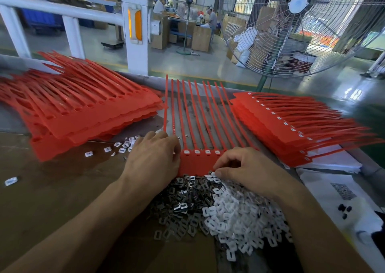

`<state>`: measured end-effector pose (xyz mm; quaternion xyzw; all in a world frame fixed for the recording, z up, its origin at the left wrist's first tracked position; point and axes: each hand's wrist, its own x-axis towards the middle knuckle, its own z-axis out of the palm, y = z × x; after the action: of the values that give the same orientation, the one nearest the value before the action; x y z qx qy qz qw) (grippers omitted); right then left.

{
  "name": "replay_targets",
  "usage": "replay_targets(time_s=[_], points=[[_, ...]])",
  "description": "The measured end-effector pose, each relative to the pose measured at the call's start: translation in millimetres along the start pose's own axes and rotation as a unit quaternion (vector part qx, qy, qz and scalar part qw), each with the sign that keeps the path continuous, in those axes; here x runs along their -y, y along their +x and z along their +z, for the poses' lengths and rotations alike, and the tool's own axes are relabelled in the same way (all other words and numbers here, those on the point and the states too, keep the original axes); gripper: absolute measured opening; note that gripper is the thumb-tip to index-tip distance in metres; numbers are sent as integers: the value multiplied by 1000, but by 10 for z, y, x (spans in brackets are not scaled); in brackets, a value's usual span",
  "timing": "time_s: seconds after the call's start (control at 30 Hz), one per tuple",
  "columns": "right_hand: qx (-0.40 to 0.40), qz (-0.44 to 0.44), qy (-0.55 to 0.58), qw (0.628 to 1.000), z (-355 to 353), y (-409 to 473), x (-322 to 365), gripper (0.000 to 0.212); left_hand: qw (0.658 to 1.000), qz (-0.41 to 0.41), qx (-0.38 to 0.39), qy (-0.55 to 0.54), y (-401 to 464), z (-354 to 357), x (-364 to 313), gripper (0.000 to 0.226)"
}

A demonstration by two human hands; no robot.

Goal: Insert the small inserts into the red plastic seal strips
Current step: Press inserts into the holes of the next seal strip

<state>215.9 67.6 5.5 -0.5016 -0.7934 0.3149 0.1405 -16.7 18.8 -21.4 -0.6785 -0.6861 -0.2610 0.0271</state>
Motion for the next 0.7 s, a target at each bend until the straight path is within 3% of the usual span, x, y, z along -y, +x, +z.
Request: replay_targets(time_s=[0.4,0.7], points=[[-6,7,67,998,38,-26,-26,9,998,37,42,-11,15,-16,-14,24],[-122,33,109,986,91,59,-51,7,997,19,63,-32,28,-16,-19,25]])
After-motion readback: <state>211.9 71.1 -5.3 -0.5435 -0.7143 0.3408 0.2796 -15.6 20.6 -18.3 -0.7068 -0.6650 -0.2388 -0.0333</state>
